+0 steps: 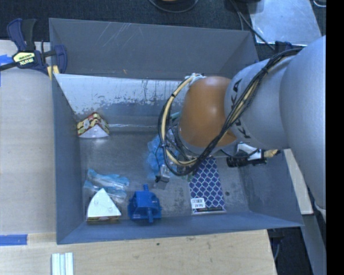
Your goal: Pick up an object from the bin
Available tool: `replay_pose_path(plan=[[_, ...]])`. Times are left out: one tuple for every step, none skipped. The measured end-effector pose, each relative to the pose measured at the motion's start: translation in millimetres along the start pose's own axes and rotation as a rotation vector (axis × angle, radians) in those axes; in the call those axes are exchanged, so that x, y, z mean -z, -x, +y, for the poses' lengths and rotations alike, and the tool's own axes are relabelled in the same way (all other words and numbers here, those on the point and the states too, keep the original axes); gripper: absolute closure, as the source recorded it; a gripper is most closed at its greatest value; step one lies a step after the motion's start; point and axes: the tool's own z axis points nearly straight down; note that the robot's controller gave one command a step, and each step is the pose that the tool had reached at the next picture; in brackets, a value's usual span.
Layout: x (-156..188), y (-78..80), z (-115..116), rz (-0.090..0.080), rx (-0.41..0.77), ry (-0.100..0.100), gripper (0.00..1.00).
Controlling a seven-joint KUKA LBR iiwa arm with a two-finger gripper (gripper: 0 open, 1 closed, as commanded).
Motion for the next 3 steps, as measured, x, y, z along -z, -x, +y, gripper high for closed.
replay_pose_path(plan=[[80.3,24.5,11.3,0.014,0.229,-0.004,0.00],[-21.9,50.5,-0.3,-0.003,-0.057,0.002,1.00],[-21.9,50.6,-0.4,-0.003,-0.058,0.002,1.00]])
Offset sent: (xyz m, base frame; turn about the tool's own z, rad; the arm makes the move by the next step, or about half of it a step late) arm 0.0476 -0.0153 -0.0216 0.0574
